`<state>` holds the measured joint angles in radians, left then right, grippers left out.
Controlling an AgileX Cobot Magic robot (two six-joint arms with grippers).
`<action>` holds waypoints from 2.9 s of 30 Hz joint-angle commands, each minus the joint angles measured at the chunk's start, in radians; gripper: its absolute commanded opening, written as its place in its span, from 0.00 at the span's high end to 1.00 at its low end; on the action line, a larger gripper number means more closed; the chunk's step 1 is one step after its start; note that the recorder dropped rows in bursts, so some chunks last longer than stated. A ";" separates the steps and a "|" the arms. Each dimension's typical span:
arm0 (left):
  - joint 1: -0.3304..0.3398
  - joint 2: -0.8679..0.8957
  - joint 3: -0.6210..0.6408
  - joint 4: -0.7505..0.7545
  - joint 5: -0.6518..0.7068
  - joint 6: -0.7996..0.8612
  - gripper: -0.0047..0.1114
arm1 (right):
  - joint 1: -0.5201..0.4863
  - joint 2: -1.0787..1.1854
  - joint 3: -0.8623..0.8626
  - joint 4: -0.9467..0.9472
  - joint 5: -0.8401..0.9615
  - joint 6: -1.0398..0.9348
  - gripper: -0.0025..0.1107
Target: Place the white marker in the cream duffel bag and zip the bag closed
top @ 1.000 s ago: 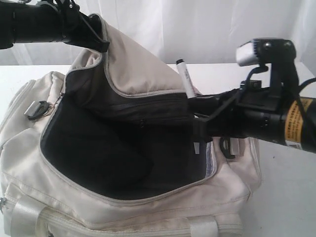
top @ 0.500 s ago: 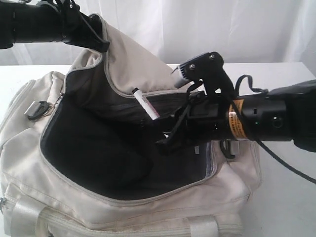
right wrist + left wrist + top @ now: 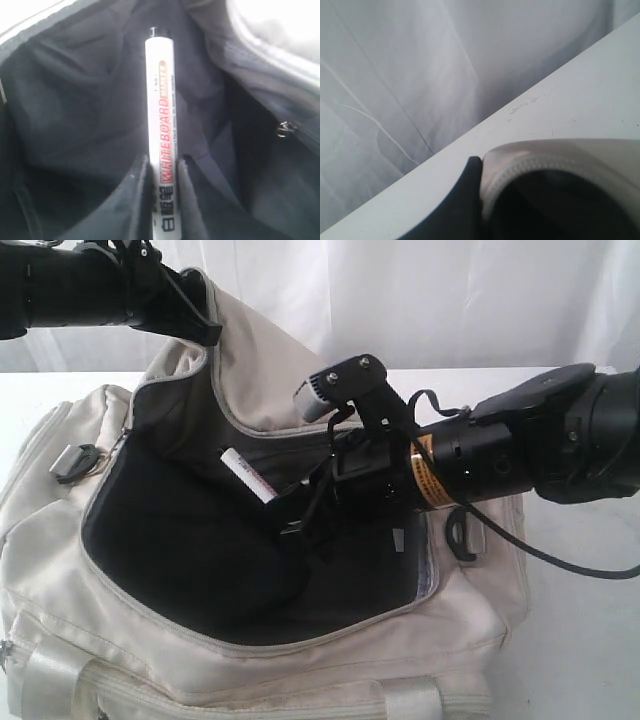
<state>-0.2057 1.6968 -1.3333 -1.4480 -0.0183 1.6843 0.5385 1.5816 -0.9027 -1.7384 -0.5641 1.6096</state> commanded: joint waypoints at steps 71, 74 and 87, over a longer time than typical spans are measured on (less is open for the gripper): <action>0.004 -0.015 -0.004 0.015 0.126 -0.058 0.96 | 0.000 -0.075 -0.122 0.067 -0.075 0.383 0.98; 0.004 -0.015 -0.004 0.015 0.126 -0.058 0.96 | 0.000 -0.116 -0.122 0.252 -0.108 0.223 0.98; 0.004 -0.015 -0.004 0.020 0.143 -0.059 0.96 | 0.000 -0.323 -0.122 1.253 0.210 -0.771 0.98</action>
<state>-0.2057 1.6950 -1.3333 -1.4165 0.0971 1.6343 0.5385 1.2986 -1.0259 -0.7392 -0.5600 1.0982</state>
